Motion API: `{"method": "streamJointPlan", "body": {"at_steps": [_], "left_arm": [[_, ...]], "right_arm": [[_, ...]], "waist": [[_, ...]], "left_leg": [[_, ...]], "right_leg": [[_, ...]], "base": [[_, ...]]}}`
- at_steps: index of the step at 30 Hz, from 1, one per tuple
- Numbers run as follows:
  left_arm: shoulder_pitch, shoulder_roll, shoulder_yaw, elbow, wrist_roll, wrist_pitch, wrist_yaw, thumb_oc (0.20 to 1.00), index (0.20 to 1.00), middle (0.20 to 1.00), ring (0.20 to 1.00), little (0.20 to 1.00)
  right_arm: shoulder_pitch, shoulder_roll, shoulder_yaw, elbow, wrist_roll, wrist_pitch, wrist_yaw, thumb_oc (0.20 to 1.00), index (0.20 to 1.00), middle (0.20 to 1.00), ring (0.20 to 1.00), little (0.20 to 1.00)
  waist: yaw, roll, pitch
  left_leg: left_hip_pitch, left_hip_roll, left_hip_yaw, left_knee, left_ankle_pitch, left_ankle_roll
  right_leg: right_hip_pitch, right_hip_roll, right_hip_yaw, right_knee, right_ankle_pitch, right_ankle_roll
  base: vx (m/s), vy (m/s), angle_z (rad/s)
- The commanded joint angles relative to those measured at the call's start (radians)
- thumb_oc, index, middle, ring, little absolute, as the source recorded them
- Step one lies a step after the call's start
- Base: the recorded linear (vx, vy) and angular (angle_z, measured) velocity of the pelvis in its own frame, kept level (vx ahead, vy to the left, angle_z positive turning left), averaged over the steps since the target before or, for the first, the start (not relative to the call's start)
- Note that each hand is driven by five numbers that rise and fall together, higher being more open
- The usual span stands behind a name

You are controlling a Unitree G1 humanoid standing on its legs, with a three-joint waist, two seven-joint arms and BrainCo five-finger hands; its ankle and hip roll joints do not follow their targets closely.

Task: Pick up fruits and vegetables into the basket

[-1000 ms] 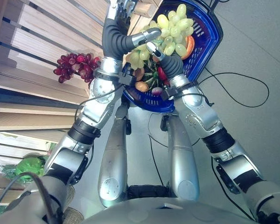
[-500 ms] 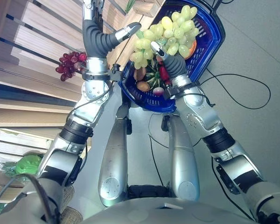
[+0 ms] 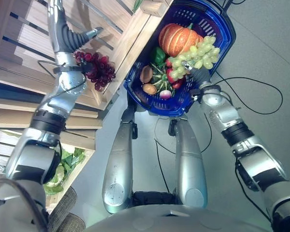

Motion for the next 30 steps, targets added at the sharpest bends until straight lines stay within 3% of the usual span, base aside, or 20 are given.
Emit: {"method": "streamJointPlan", "body": {"at_steps": [1,6,8,9,15,24,30], "left_arm": [[-0.06,-0.01,-0.029,0.041,0.069,0.008,0.032,1.0,1.0,1.0,1.0,1.0],[-0.117,-0.001,-0.101,0.177,0.081,0.056,0.026,1.0,1.0,1.0,1.0,1.0],[-0.118,-0.003,-0.112,0.2,0.088,0.064,0.021,1.0,1.0,1.0,1.0,1.0],[-0.122,-0.005,-0.125,0.23,0.114,0.064,0.012,1.0,1.0,1.0,1.0,1.0],[-0.128,-0.006,-0.165,0.3,0.159,0.077,-0.019,1.0,1.0,1.0,1.0,1.0],[-0.159,-0.008,-0.274,0.429,0.264,0.09,-0.142,1.0,1.0,1.0,1.0,1.0],[-0.188,-0.014,-0.34,0.475,0.289,0.088,-0.214,1.0,1.0,1.0,1.0,1.0]], "right_arm": [[-0.069,-0.027,0.045,-0.011,-0.029,-0.006,-0.007,0.2,0.2,0.2,0.2,0.2],[-0.188,-0.021,0.084,0.167,-0.061,0.046,-0.026,0.2,0.2,0.2,0.2,0.2],[-0.204,-0.016,0.088,0.199,-0.073,0.055,-0.027,0.529,0.529,0.529,0.529,0.529],[-0.226,-0.012,0.09,0.24,-0.09,0.062,-0.019,1.0,1.0,1.0,1.0,1.0],[-0.277,-0.006,0.106,0.311,-0.106,0.081,-0.002,1.0,1.0,1.0,1.0,1.0],[-0.337,0.001,0.147,0.423,-0.216,0.201,0.036,1.0,1.0,1.0,1.0,1.0],[-0.374,0.0,0.168,0.499,-0.242,0.238,0.048,1.0,1.0,1.0,1.0,1.0]], "waist": [[-0.004,0.068,-0.044],[0.007,0.089,-0.044],[0.01,0.094,-0.044],[0.013,0.098,-0.044],[0.018,0.109,-0.044],[0.009,0.128,-0.044],[0.002,0.135,-0.044]], "left_leg": [[-0.021,-0.03,-0.013,0.098,-0.081,-0.003],[-0.027,-0.035,-0.01,0.106,-0.081,-0.003],[-0.026,-0.035,-0.009,0.107,-0.081,-0.003],[-0.026,-0.036,-0.008,0.107,-0.08,-0.002],[-0.026,-0.037,-0.004,0.109,-0.078,-0.002],[-0.038,-0.036,0.011,0.116,-0.073,0.0],[-0.038,-0.032,0.018,0.12,-0.072,0.001]], "right_leg": [[0.058,-0.022,-0.049,-0.064,0.019,0.071],[0.046,-0.024,-0.049,-0.054,0.015,0.067],[0.045,-0.025,-0.05,-0.052,0.014,0.066],[0.045,-0.025,-0.051,-0.052,0.014,0.066],[0.042,-0.024,-0.052,-0.049,0.013,0.062],[0.019,-0.021,-0.044,-0.04,0.015,0.055],[0.015,-0.018,-0.036,-0.036,0.018,0.054]], "base": [[0.0,0.0,0.0],[-0.01,0.017,0.02],[0.0,0.0,0.0],[0.0,0.0,0.0],[0.0,0.02,0.02],[0.01,0.039,0.02],[0.01,0.016,-0.01]]}}
